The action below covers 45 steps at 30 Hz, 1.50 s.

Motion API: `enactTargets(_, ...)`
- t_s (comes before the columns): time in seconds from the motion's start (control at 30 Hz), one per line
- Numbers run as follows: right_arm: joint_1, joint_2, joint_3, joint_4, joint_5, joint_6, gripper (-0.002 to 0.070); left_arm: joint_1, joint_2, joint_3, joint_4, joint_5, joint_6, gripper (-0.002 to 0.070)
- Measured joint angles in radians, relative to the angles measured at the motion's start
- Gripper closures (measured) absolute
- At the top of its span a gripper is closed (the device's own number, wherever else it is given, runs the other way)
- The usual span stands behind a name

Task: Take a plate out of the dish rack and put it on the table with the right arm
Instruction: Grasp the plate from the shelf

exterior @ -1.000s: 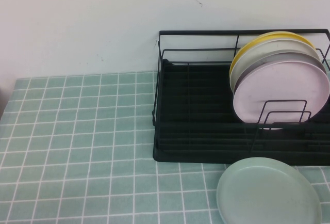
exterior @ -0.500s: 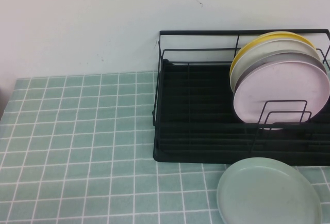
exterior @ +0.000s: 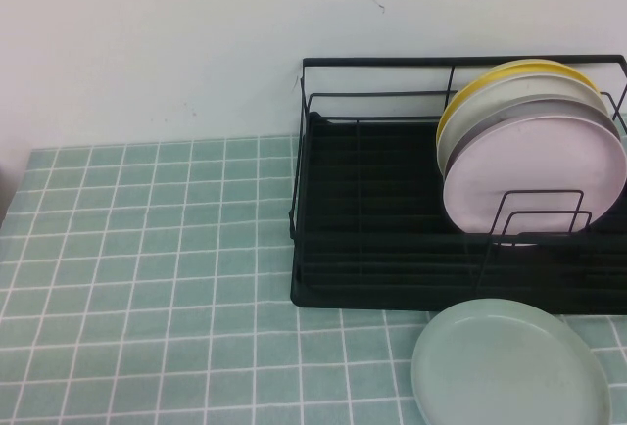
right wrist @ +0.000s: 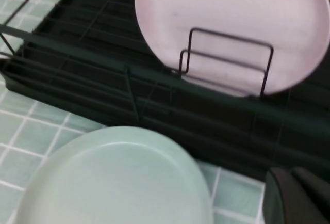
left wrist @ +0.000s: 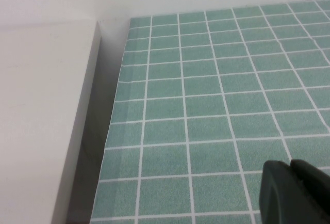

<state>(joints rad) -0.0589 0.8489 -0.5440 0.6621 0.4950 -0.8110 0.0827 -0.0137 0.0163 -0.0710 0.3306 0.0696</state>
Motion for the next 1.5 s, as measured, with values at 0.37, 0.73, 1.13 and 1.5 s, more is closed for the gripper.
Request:
enactTargets(0.37,0.000,0.398,-0.385,0.000,0.183,-0.364,0.0514,0.000,0.000,0.000,0.000,0.000,0.000,0.0678)
enactTargets(0.73,0.000,0.664,-0.605,0.102,0.206,-0.720,0.0325,0.000,0.000,0.000,0.000,0.000,0.000,0.0678)
enactTargets(1.13,0.000,0.812,-0.693,0.120,0.190,-0.869,0.0322,0.000,0.000,0.000,0.000,0.000,0.000,0.0678)
enactTargets(1.5,0.000,0.844,-0.693,0.199,0.115,-0.975,0.0326,0.000,0.000,0.000,0.000,0.000,0.000,0.0678)
